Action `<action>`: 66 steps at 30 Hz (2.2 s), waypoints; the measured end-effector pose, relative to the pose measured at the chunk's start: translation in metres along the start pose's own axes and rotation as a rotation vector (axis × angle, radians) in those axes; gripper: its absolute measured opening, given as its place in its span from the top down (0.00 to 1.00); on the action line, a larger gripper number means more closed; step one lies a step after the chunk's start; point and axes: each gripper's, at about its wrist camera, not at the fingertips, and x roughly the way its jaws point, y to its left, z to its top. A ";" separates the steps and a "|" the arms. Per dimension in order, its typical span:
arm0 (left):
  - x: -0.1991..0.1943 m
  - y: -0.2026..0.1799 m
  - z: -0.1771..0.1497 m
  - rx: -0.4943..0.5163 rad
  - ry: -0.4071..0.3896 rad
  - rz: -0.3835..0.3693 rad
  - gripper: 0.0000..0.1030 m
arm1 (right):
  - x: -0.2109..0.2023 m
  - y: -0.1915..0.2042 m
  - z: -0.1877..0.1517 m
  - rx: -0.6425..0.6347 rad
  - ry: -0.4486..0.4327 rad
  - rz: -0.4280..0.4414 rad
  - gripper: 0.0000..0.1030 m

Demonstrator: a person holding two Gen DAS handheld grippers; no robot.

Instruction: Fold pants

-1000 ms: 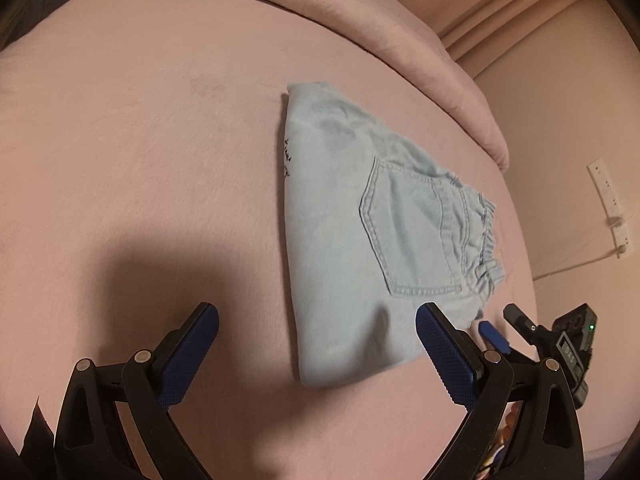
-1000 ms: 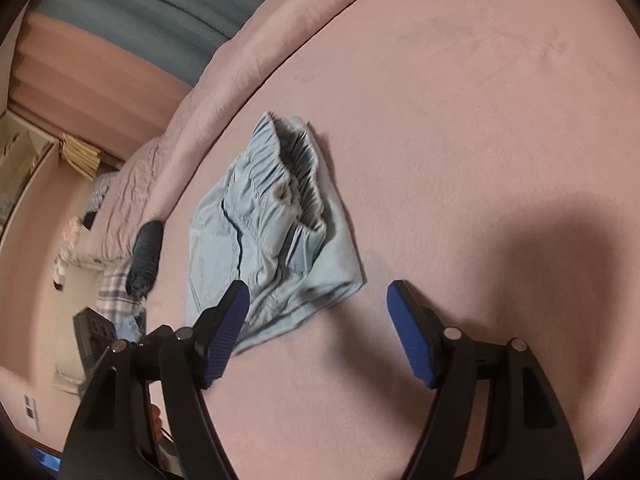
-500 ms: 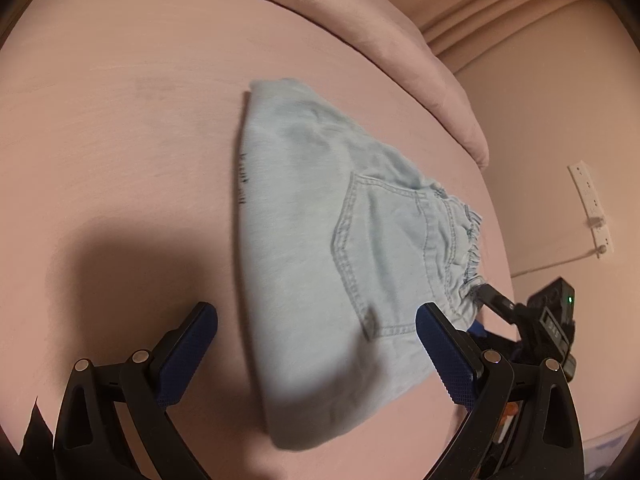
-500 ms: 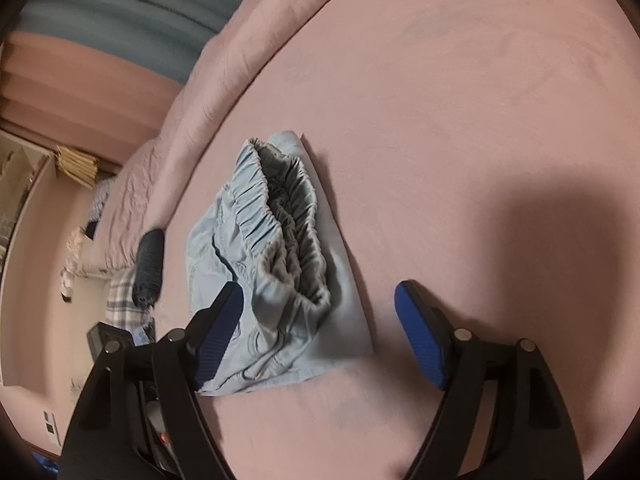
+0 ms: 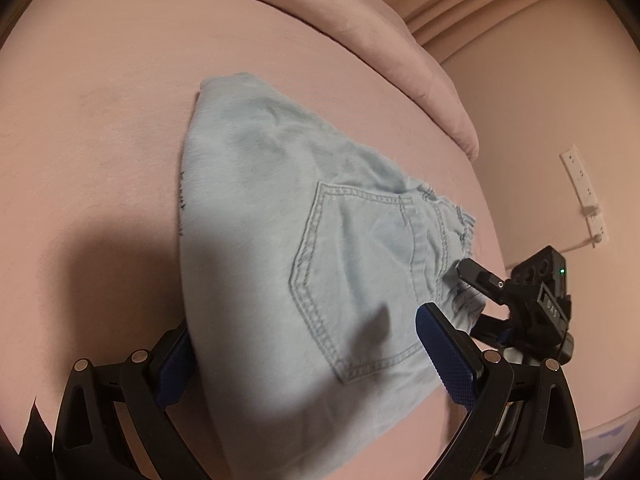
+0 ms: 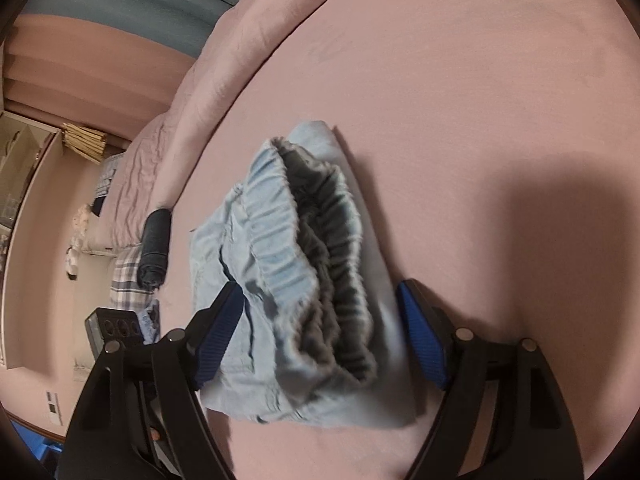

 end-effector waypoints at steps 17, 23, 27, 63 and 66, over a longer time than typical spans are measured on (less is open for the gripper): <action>0.010 -0.019 0.001 0.075 0.038 0.160 0.28 | 0.013 0.004 0.002 -0.067 -0.049 0.053 0.45; 0.010 -0.025 -0.001 0.092 0.029 0.230 0.42 | 0.012 0.004 0.000 -0.093 -0.072 0.041 0.51; 0.005 -0.025 -0.001 0.097 0.020 0.247 0.60 | 0.011 0.015 -0.008 -0.130 -0.110 -0.007 0.55; -0.060 -0.060 -0.040 0.183 -0.138 0.277 0.86 | -0.019 0.121 -0.103 -0.451 -0.243 -0.160 0.65; -0.075 -0.052 -0.047 0.175 -0.155 0.268 0.86 | -0.020 0.132 -0.110 -0.478 -0.243 -0.162 0.65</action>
